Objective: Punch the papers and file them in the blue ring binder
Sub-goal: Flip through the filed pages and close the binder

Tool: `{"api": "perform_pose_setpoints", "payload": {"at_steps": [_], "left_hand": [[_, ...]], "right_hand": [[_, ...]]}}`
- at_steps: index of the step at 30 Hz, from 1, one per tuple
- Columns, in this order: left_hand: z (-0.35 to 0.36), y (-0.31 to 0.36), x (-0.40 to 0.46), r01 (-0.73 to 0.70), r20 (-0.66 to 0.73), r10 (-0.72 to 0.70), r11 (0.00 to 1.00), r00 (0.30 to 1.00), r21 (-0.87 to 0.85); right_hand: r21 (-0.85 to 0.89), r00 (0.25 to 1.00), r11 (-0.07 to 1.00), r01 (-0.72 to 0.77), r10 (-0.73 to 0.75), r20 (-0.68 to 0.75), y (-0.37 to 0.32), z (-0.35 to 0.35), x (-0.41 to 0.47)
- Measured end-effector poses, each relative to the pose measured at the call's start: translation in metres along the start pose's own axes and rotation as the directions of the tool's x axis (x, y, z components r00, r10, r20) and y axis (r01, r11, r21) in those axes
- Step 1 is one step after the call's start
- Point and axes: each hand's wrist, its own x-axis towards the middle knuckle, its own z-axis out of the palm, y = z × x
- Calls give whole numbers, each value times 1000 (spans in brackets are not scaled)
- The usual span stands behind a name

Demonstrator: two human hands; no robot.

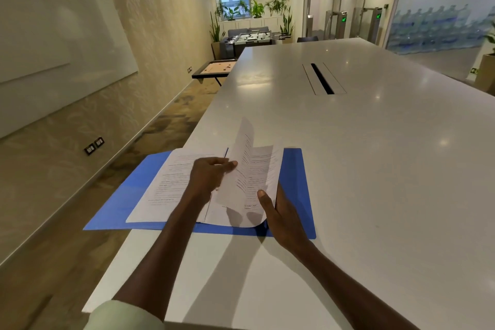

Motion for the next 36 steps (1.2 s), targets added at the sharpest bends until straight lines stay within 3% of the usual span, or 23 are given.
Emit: {"api": "perform_pose_setpoints", "payload": {"at_steps": [9,12,19,27,29,36], "left_hand": [[-99,14,26,-78,-146,70,996,987,-49],[-129,7,33,-61,-197,67,998,978,34],[-173,-33,57,144,-298,-64,956,952,255],[-170,-69,78,227,-389,33,765,921,603],[-162,-86,105,184,-327,16,799,945,572],[-71,-17,35,-33,-196,151,864,969,502]], "right_hand": [[30,999,999,37,-37,15,-8,-2,-4],[31,999,998,47,-48,12,-5,-2,-4],[18,998,998,62,-62,13,-1,-1,-2],[15,997,997,74,-75,11,3,0,-1],[16,997,997,79,-80,13,2,0,-2],[15,995,995,99,-99,23,2,1,-3]]}}
